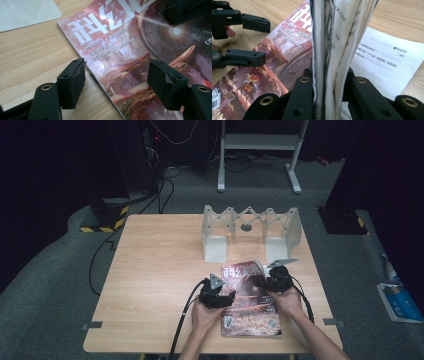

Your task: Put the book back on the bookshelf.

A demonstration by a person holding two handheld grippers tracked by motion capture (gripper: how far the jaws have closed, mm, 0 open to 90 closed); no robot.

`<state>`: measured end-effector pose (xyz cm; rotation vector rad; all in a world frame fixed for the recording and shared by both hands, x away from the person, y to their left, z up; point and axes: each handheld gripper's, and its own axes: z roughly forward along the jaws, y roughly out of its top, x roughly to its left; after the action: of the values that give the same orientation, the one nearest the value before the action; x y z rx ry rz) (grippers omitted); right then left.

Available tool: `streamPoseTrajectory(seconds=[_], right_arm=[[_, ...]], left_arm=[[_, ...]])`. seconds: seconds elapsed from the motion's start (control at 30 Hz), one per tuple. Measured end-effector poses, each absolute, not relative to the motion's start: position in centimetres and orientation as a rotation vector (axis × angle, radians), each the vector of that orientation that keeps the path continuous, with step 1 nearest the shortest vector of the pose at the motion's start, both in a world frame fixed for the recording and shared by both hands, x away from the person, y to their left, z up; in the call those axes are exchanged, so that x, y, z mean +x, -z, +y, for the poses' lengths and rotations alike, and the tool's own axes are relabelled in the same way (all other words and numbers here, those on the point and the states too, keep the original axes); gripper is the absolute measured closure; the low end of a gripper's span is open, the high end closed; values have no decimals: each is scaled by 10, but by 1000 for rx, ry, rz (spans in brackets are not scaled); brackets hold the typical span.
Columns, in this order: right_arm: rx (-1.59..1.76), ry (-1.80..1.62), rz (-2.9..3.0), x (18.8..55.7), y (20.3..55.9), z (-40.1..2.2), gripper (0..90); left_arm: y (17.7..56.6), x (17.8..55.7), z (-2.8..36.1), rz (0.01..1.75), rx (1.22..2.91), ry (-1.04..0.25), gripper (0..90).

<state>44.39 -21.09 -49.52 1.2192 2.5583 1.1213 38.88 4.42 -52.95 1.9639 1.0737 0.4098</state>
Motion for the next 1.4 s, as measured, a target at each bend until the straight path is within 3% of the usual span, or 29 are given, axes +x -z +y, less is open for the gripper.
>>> streamPoseTrajectory(seconds=[0.4, 1.4], right_arm=[[1134, -1162, 2553, 434, 487, -205, 807], [1072, -1367, 2551, 422, 468, -212, 825]], left_arm=[[529, 392, 47, 1071, 1913, -330, 201], [531, 395, 51, 1064, 1857, -249, 85]])
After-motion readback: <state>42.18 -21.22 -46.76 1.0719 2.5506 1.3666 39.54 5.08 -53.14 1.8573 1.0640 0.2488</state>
